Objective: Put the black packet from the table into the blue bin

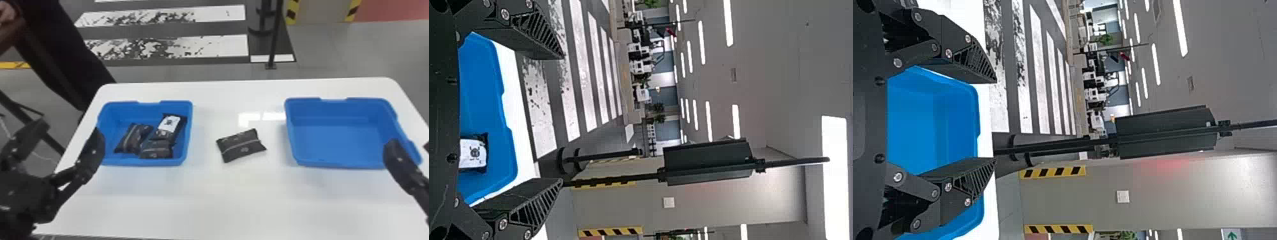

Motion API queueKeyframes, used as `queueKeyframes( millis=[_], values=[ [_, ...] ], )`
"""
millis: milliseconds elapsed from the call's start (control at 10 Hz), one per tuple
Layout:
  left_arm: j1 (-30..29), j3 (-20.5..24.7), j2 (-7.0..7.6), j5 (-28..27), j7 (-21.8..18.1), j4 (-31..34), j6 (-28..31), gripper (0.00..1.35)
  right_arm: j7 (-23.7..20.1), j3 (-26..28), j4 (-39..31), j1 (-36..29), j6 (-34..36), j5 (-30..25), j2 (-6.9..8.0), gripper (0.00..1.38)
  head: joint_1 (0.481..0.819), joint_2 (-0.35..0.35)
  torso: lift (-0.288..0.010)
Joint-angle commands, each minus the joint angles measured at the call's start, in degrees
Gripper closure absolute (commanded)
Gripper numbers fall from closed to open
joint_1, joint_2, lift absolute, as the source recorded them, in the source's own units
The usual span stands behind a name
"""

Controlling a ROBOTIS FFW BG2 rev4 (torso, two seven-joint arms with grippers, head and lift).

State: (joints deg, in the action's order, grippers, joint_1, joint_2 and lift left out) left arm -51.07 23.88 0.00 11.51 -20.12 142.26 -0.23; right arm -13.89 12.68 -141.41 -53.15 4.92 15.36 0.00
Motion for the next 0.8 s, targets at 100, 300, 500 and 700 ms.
queueKeyframes(
  millis=[100, 300, 500, 700],
  values=[
    [-0.1, 0.0, -0.15, 0.1, 0.0, 0.0, -0.2, 0.16, 0.0, 0.0, 0.0, -0.1, 0.0, 0.1, 0.05, 0.51, 0.695, 0.097, -0.110],
    [-0.1, -0.1, -0.15, 0.4, 0.0, 0.0, 0.1, 0.16, 0.0, 0.0, 0.0, -0.1, 0.0, 0.1, 0.05, 0.51, 0.695, 0.097, -0.110],
    [0.2, -0.6, -0.15, 0.1, 0.0, 0.0, -0.3, 0.16, 0.0, 0.0, 0.0, 0.0, 0.0, 0.2, 0.05, 0.51, 0.695, 0.096, -0.110],
    [1.7, -3.9, 1.67, -1.0, -0.1, -0.6, 2.2, 0.16, 0.0, 0.0, 0.2, 0.0, 0.0, 0.3, 0.05, 0.51, 0.695, 0.089, -0.110]
  ],
)
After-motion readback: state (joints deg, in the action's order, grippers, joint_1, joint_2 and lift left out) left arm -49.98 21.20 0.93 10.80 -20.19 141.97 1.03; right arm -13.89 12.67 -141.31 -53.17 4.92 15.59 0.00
